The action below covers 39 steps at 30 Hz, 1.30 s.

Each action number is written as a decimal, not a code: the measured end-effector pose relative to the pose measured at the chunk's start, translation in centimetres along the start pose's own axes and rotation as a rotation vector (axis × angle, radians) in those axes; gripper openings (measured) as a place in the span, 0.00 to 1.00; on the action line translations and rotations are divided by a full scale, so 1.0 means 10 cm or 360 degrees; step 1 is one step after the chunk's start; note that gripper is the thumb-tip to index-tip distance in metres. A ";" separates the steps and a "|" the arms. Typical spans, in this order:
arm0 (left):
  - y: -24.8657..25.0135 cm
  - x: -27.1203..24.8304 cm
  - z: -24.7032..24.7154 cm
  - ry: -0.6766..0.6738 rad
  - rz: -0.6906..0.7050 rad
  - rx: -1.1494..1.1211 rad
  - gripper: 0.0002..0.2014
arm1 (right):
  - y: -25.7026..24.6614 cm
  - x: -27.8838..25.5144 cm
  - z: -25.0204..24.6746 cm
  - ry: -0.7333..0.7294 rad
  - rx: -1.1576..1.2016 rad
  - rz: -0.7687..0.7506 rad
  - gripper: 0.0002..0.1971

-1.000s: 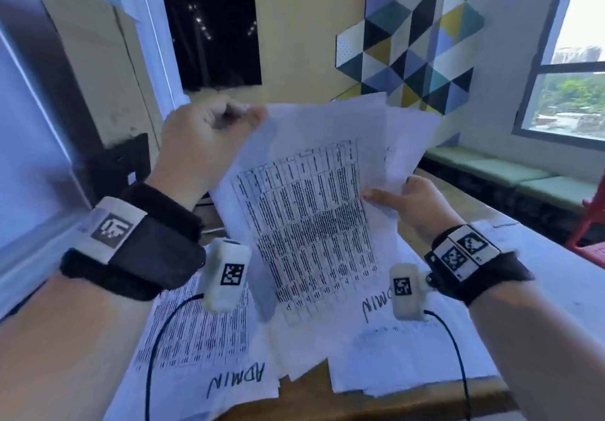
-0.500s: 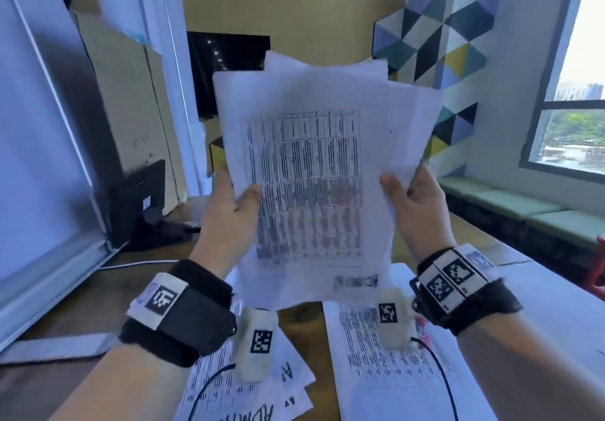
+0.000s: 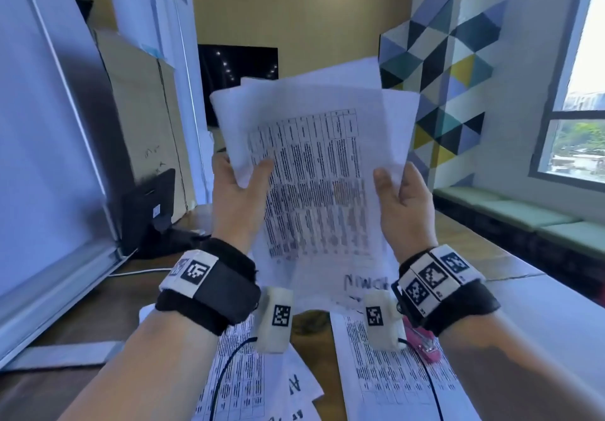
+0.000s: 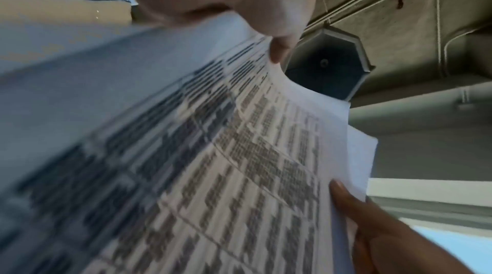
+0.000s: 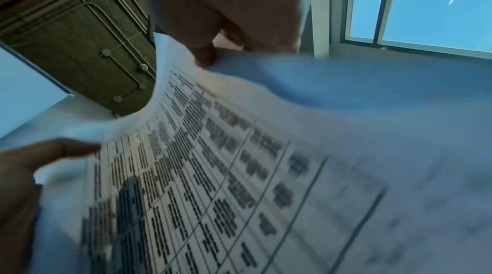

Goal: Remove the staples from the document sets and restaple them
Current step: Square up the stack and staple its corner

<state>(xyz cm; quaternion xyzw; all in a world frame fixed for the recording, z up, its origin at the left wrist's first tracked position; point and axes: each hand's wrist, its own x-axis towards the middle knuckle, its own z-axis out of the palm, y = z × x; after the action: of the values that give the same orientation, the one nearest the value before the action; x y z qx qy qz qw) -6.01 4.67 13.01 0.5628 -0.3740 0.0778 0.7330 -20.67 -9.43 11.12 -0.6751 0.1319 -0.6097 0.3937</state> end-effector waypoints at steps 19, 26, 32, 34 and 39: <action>-0.04 -0.03 -0.02 -0.0027 0.0168 0.0192 0.20 | -0.13 0.00 0.12 0.0012 -0.0242 -0.0282 0.14; -0.50 -0.23 -0.03 -0.0188 -0.0386 0.0103 0.22 | 0.24 -0.25 0.14 -0.0302 -0.0388 0.0512 0.16; -0.67 -0.09 0.01 -0.0128 -0.0510 0.0167 0.12 | 0.26 -0.14 0.14 -0.0263 -0.0315 0.0528 0.11; -0.71 -0.10 0.03 -0.0162 -0.0543 0.0172 0.11 | 0.28 -0.12 0.15 -0.0296 -0.0355 0.0552 0.14; -0.75 -0.03 0.09 -0.0169 -0.0534 0.0126 0.13 | 0.33 -0.11 0.19 -0.0303 -0.0318 0.0638 0.15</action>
<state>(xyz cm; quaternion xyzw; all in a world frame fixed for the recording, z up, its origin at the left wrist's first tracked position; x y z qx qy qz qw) -2.64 1.32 7.19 0.6491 -0.3098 -0.0606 0.6921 -18.14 -10.19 8.16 -0.7254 0.2853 -0.4369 0.4488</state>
